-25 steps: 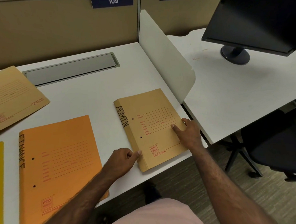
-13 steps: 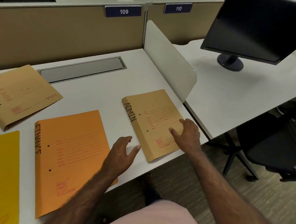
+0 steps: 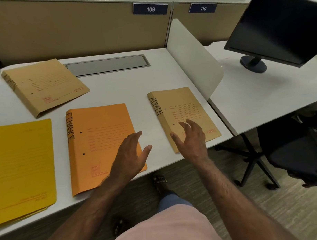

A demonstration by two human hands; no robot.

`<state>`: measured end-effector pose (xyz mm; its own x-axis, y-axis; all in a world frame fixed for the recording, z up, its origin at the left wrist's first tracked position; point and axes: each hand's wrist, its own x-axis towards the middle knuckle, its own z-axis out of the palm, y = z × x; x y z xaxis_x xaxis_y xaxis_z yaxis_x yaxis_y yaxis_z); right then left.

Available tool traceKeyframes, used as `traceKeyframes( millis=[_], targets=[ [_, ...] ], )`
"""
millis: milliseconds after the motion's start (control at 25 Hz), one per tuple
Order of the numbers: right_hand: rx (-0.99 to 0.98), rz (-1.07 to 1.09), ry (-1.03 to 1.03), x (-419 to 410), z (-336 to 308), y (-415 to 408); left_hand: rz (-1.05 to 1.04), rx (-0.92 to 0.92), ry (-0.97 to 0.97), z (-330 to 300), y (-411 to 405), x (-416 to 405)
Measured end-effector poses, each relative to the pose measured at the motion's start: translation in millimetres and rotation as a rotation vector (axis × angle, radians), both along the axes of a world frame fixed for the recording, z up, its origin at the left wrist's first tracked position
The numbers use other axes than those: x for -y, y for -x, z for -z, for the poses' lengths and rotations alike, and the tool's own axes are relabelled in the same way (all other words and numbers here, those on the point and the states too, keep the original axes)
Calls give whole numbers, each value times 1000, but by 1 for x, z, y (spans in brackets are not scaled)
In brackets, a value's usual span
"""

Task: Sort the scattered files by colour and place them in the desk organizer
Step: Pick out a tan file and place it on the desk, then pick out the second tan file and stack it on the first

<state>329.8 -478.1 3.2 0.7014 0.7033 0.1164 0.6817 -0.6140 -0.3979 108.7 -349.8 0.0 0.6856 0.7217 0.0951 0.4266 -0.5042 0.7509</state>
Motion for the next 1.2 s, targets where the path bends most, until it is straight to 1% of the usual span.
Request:
traceKeyframes(
  millis=[120, 240, 360, 560, 720, 800, 960, 1200],
  targets=[
    [12, -61, 26, -14, 3, 24, -32, -9, -95, -1, 21, -5],
    [26, -146, 42, -32, 5, 38, -64, -43, -110, 2, 37, -14],
    [10, -225, 43, -54, 7, 45, -117, -96, -133, 2, 46, -22],
    [-15, -328, 20, -92, 8, 47, -158, -220, -235, -4, 55, -37],
    [-45, -409, 29, -120, 9, 48, -214, -286, -248, -9, 61, -52],
    [-66, -463, 38, -133, 9, 47, -274, -276, -219, -12, 62, -57],
    [-113, -561, 31, -155, 9, 40, -404, -199, -155, -13, 63, -59],
    [-96, -621, 29, -179, 17, 35, -591, -81, -70, -5, 65, -66]
  ],
)
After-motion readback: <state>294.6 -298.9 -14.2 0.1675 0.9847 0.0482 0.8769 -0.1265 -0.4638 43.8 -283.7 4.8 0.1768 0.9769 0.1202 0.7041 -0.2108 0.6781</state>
